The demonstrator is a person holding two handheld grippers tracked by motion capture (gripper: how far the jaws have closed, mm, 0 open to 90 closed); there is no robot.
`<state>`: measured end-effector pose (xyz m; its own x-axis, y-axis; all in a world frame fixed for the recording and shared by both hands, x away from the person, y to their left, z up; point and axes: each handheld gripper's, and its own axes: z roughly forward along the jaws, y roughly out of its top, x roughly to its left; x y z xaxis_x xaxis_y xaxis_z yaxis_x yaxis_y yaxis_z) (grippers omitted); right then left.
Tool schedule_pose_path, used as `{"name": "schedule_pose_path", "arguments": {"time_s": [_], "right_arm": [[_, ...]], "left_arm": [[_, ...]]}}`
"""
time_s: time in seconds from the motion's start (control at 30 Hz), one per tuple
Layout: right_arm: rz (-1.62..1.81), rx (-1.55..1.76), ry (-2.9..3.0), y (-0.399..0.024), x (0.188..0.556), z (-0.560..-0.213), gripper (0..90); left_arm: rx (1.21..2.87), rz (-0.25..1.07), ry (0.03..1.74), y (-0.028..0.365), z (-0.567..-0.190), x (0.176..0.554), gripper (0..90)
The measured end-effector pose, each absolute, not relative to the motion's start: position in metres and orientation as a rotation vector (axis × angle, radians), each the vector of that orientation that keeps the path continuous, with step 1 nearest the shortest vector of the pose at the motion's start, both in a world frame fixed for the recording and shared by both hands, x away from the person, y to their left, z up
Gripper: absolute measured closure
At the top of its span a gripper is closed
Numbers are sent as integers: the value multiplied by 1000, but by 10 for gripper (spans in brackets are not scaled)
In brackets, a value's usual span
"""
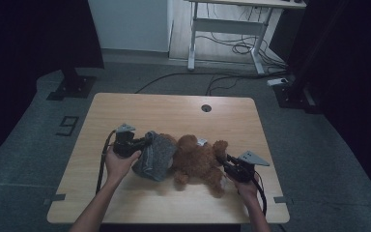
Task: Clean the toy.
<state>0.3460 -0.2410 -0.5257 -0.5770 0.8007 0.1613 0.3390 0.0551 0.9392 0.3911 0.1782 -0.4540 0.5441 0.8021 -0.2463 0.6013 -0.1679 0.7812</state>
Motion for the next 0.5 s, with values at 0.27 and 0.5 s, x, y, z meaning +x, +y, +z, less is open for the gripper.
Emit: {"name": "schedule_pose_path", "arguments": {"time_s": [0.27, 0.5], "right_arm": [[1536, 1152, 1932, -241, 347, -527, 707], [1533, 1151, 1931, -241, 347, -527, 707]], "left_arm": [[1845, 377, 1064, 159, -423, 391, 805], [1941, 308, 909, 80, -410, 393, 805]]}}
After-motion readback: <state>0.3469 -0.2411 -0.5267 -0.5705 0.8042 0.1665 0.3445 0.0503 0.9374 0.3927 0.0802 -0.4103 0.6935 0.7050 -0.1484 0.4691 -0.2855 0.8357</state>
